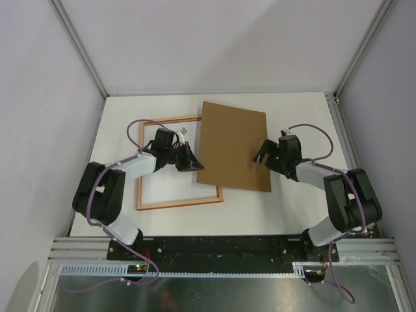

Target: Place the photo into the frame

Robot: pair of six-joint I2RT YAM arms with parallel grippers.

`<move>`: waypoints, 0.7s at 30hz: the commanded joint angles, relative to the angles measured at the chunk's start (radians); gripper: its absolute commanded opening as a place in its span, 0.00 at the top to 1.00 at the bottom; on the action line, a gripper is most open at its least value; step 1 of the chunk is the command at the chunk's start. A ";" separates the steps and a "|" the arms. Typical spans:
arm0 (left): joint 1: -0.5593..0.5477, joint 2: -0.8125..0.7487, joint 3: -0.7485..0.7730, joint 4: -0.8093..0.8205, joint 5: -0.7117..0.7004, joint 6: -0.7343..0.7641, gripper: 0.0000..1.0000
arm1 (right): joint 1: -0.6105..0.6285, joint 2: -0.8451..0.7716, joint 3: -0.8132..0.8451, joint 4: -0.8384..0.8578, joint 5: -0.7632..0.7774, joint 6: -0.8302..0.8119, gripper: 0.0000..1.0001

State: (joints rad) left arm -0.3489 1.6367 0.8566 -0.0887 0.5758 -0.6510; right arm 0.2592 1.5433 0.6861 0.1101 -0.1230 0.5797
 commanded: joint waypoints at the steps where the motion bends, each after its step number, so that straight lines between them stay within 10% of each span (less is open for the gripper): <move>1: -0.027 -0.105 0.002 0.063 0.080 -0.008 0.99 | 0.064 0.041 0.018 -0.093 -0.074 0.015 0.10; 21: -0.064 -0.428 -0.091 0.034 -0.029 -0.163 1.00 | 0.173 -0.203 0.136 -0.417 0.359 -0.066 0.04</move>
State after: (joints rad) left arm -0.3901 1.2716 0.7609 -0.0799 0.5858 -0.8032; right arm 0.3916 1.4513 0.7620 -0.1780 0.0502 0.5503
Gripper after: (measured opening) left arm 0.014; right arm 0.947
